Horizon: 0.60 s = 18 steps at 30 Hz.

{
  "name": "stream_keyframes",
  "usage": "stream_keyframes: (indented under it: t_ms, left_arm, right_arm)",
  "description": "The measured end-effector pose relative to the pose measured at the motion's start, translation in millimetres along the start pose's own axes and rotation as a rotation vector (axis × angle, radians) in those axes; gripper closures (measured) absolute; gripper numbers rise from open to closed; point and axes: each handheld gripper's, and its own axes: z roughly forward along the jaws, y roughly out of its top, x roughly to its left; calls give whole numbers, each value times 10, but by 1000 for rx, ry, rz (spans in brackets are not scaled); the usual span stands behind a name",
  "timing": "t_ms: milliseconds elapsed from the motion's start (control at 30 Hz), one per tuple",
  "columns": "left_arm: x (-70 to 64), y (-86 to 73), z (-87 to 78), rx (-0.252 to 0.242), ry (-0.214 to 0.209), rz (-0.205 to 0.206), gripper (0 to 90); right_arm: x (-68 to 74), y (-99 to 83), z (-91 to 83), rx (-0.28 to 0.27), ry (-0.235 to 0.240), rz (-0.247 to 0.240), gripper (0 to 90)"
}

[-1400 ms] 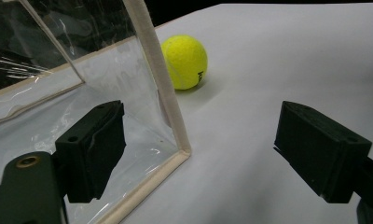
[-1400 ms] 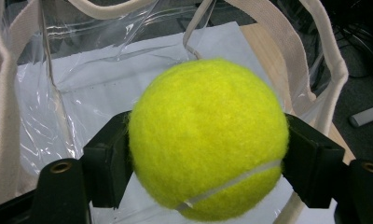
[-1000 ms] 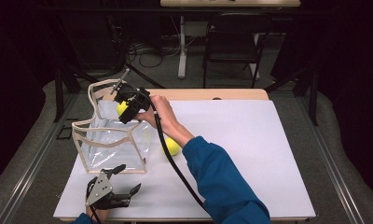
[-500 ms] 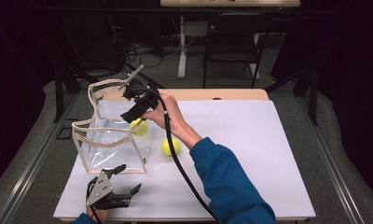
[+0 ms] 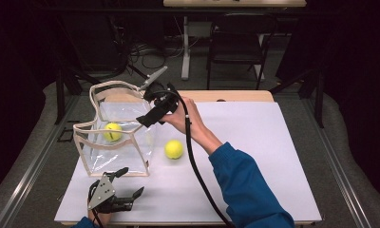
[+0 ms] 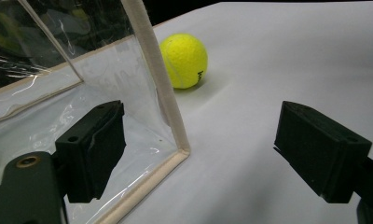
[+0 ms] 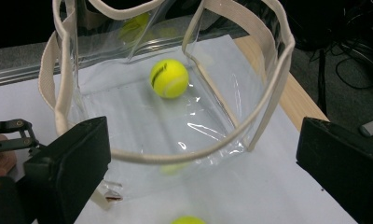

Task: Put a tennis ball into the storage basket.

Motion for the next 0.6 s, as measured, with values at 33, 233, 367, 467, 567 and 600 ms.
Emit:
stream_keyframes:
  t_ms: [33, 233, 367, 467, 567, 600]
  left_arm:
    - [-1, 0, 1, 0, 1, 0, 161]
    - [-3, 0, 3, 1, 2, 0, 161]
    - [-5, 1, 0, 1, 2, 0, 161]
    - [-7, 1, 0, 2, 2, 0, 160]
    - [-4, 0, 6, 2, 3, 1, 161]
    - [-5, 0, 8, 0, 4, -1, 160]
  right_arm:
    - [-13, -23, -32, -1, 1, -1, 19]
    - [-62, -154, -177, -14, -10, 11, 11]
    - [-92, -248, -226, -19, -7, 22, 5]
    - [-107, -314, -236, -9, -7, 30, 4]
    - [-112, -360, -246, -4, -5, 29, 4]
    - [-115, -374, -247, -5, -5, 31, 4]
